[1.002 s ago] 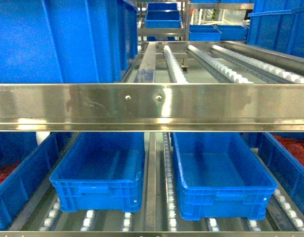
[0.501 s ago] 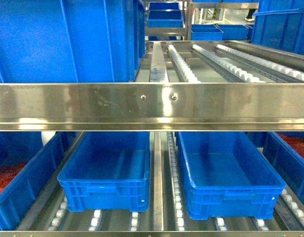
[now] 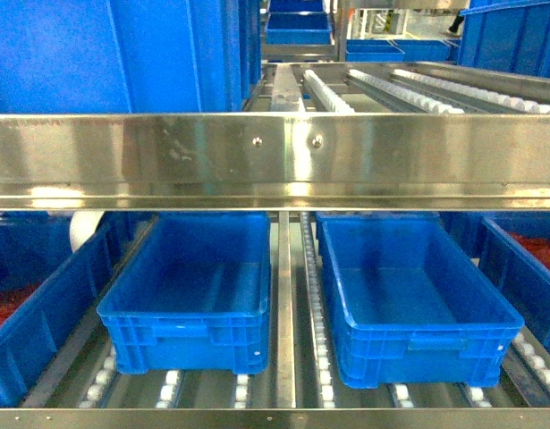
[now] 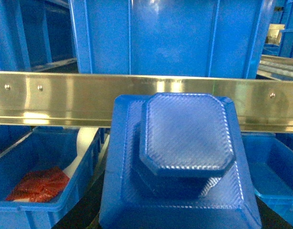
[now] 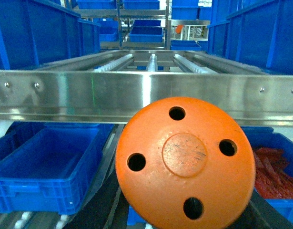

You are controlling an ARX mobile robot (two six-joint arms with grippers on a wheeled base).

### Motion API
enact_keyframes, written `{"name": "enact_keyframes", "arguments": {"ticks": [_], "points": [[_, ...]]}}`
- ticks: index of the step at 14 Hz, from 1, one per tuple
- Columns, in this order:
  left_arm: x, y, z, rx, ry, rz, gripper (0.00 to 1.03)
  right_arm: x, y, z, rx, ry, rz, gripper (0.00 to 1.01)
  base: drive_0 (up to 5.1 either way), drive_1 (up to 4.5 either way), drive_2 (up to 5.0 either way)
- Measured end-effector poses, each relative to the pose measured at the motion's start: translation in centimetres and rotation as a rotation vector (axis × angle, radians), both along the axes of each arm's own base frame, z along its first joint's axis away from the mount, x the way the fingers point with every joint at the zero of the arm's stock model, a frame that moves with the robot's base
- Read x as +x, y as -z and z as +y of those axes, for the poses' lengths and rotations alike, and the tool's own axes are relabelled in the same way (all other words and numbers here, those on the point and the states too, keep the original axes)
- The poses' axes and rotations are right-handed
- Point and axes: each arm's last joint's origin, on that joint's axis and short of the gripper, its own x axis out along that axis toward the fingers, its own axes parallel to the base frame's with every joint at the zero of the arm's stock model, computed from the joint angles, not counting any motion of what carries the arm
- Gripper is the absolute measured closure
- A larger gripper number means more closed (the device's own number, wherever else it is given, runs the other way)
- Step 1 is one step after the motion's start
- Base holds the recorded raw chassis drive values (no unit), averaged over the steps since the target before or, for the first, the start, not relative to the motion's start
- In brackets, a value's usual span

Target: Sort blue parts and orange caps into right shelf containers

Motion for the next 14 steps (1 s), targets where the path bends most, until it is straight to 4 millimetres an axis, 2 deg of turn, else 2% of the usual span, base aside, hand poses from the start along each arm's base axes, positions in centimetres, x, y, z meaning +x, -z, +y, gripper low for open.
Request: {"name": "enact_keyframes", "arguments": {"ticks": [14], "points": [[0.00,0.03,0.00,0.000,0.000,0.003,0.61,0.00,0.00,0.00,-0.001,0.000,0.000,0.58,0.0,0.00,0.0]]}}
